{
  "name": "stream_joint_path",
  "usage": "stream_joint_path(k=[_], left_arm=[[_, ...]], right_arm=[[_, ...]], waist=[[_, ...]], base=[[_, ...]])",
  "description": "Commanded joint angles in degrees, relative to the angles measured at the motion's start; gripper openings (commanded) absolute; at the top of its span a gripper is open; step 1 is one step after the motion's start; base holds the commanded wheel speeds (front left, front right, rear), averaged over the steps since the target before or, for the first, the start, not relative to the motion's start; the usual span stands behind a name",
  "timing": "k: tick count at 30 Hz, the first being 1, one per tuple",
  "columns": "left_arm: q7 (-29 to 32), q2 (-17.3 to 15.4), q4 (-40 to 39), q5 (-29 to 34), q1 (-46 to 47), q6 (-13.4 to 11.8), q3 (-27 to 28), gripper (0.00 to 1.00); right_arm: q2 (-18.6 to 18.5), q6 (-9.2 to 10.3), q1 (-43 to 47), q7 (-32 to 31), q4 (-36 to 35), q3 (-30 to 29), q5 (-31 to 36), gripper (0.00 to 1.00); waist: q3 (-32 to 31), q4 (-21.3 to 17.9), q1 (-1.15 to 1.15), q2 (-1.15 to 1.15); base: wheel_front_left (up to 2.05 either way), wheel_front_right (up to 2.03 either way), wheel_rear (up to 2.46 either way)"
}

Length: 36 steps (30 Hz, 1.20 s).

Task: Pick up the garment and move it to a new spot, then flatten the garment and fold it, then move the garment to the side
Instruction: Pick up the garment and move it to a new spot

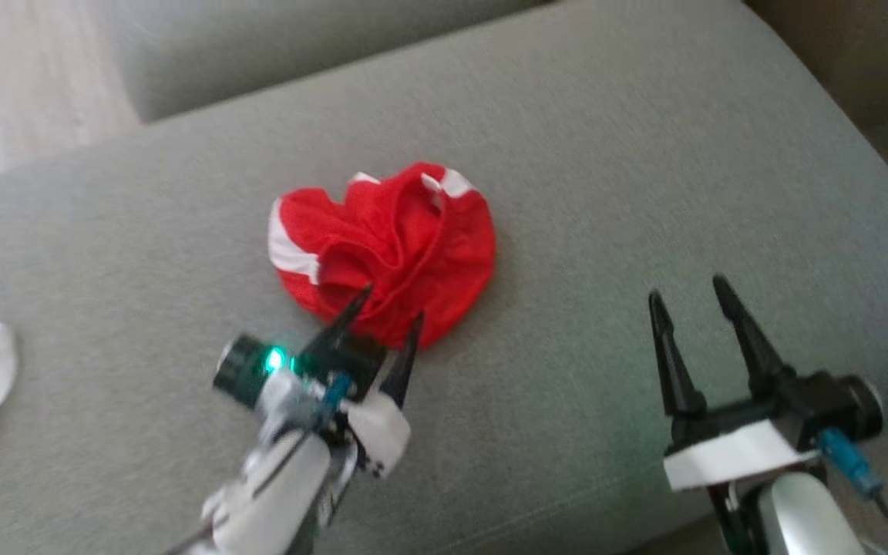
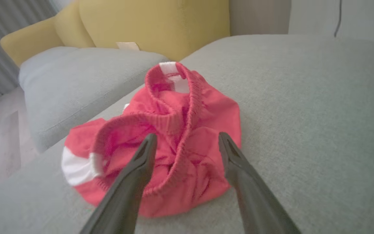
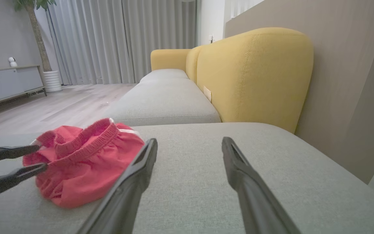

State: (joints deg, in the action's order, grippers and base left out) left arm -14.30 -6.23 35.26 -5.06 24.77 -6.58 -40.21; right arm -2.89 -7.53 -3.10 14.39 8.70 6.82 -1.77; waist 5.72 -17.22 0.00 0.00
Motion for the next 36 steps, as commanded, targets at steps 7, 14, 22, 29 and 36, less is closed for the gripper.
stream_joint_path(k=[7, 14, 22, 29, 36], left_arm=[[-0.69, -1.41, -15.87, -3.74, -10.38, -7.59, 9.42, 1.00], [-0.69, -2.53, -29.83, -3.74, -22.95, -12.03, 18.27, 1.00], [-0.70, -2.14, -37.63, -1.31, -34.05, -13.40, 24.89, 1.00], [-0.70, -0.70, -40.98, 0.28, -40.25, -11.17, 27.97, 1.00], [-0.70, 0.09, -40.51, 2.12, -41.76, -8.36, 27.80, 1.00]], right_arm=[[0.01, 0.04, 3.08, 0.61, 1.20, 0.45, -0.92, 1.00], [0.01, 0.04, 5.52, 0.61, 3.55, -0.58, -1.88, 1.00], [0.01, 0.04, 6.74, 0.61, 4.07, -1.11, -3.08, 1.00], [0.02, 0.04, 8.31, 0.61, 4.33, -0.36, -3.95, 1.00], [0.02, 0.04, 8.42, 0.61, 4.81, 0.71, -3.96, 1.00]], waist=[[-7.71, 8.71, 0.00, 0.00], [-11.47, 13.63, 0.00, 0.00], [-13.61, 15.53, 0.00, 0.00], [-14.47, 16.07, 0.00, 0.00], [-14.49, 16.11, 0.00, 0.00]], base=[[0.00, 0.00, 0.00], [0.00, 0.00, 0.00], [0.00, 0.00, 0.00], [0.00, 0.00, 0.00], [0.00, 0.00, 0.00]])
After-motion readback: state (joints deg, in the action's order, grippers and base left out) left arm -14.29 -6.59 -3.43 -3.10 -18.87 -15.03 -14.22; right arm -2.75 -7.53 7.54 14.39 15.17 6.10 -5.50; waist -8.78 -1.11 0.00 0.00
